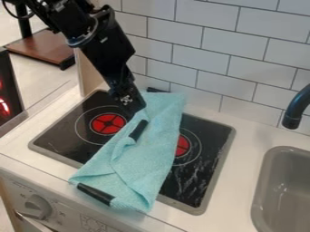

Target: Unfold the cloth from the middle to the right side

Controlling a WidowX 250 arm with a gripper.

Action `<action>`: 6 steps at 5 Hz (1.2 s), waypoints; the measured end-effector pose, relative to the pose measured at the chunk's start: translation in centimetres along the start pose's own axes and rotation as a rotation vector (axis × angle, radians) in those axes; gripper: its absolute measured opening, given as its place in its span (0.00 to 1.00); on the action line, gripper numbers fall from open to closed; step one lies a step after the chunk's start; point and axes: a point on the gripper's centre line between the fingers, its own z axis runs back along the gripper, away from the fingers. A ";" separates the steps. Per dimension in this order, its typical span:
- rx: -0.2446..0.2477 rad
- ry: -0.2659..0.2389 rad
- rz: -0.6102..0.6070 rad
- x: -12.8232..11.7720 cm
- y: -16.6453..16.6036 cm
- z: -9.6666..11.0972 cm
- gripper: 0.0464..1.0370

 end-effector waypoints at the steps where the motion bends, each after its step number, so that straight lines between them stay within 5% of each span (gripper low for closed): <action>1: -0.012 0.008 0.010 -0.2 -0.2 -0.3 0.96; 2: -0.038 0.095 0.110 -1.1 -0.4 -1.3 0.96; 5: 0.041 0.315 0.308 -1.8 -0.6 -3.7 0.96; 6: 0.043 0.310 0.360 -2.1 -0.5 -4.8 0.96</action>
